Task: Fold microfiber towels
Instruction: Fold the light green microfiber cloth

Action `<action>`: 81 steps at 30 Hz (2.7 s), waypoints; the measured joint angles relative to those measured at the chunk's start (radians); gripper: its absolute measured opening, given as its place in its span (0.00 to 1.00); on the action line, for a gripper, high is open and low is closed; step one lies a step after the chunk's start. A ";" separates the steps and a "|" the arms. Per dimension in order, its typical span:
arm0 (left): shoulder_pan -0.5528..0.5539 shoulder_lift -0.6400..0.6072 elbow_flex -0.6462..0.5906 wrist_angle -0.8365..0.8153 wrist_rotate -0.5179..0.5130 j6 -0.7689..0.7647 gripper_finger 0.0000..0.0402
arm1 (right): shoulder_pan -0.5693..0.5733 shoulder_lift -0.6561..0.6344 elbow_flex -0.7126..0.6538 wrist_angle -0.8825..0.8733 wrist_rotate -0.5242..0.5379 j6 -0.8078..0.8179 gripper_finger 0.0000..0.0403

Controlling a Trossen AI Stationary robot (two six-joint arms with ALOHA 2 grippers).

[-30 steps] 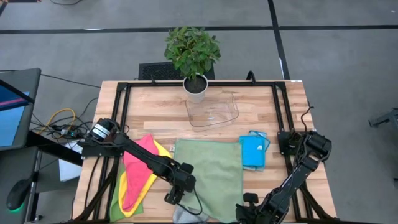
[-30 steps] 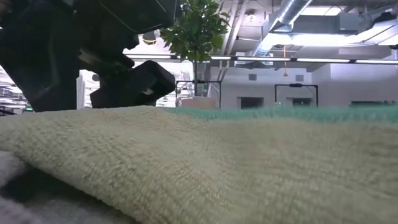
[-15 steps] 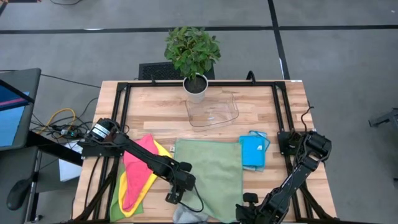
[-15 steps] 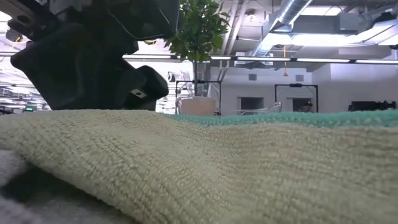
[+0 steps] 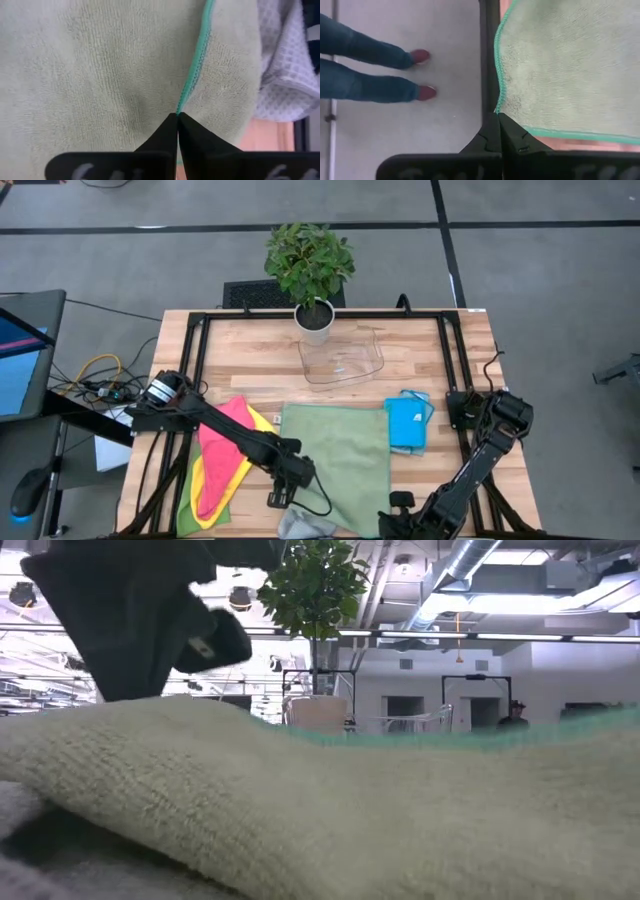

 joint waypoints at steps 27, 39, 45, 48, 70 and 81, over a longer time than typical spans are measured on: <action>0.060 -0.076 0.061 -0.410 -0.427 0.069 0.00 | -0.310 -0.399 -0.213 -0.520 0.105 -0.220 0.01; 0.239 -0.075 0.036 -0.448 -0.469 0.207 0.00 | -0.553 -0.472 -0.377 -0.421 0.076 -0.452 0.01; 0.299 -0.075 0.036 -0.440 -0.466 0.264 0.00 | -0.626 -0.481 -0.384 -0.433 0.068 -0.542 0.01; 0.322 -0.075 0.036 -0.434 -0.457 0.275 0.00 | -0.653 -0.481 -0.383 -0.434 0.056 -0.572 0.01; 0.348 -0.074 -0.085 -0.324 -0.407 0.260 0.00 | -0.717 -0.457 -0.383 -0.403 0.024 -0.632 0.02; 0.352 -0.074 -0.084 -0.323 -0.407 0.299 0.00 | -0.665 -0.481 -0.338 -0.470 -0.023 -0.610 0.02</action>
